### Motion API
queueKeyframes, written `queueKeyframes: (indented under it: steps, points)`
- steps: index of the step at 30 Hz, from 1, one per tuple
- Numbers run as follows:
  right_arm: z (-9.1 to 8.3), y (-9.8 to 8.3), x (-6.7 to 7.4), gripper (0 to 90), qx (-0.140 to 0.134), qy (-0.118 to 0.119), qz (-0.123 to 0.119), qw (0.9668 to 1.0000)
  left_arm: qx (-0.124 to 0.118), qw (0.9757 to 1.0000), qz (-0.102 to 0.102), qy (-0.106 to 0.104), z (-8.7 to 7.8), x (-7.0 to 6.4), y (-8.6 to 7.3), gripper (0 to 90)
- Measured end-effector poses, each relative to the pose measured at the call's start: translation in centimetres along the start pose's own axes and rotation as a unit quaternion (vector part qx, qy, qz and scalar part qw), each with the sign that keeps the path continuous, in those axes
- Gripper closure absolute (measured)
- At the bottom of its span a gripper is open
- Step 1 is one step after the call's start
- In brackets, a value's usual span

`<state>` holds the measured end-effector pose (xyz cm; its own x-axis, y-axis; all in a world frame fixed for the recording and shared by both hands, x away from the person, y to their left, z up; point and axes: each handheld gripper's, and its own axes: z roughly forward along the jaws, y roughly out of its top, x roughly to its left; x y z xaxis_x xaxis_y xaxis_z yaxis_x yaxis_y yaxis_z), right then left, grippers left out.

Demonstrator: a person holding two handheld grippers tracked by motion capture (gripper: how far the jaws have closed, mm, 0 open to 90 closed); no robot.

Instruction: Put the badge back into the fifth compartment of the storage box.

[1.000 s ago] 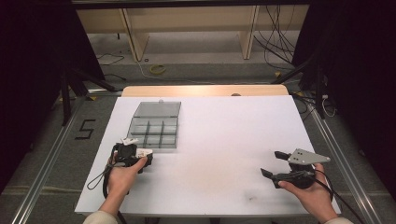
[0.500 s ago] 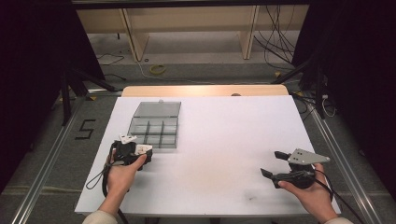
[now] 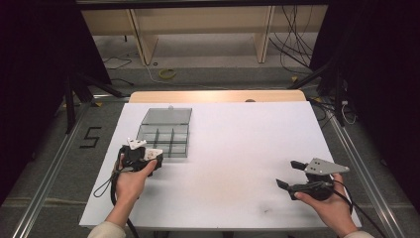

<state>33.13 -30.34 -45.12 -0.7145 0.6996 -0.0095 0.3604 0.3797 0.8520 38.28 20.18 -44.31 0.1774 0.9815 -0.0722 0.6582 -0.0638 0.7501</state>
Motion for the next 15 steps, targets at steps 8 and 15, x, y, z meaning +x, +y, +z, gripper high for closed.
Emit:
queueKeyframes:
  steps: [8, 15]
  points:
    - [0.1, 0.0, 0.0, 16.3, 0.0, 0.001, 0.001, 1.0, -0.005, 1.0, -0.004, 0.002, 0.4, 0.0, 0.7, 32.7]
    - [0.1, -0.1, -0.1, 16.3, 0.0, 0.001, 0.002, 1.0, -0.005, 1.0, -0.001, 0.005, 0.8, 0.0, 1.1, 32.7]
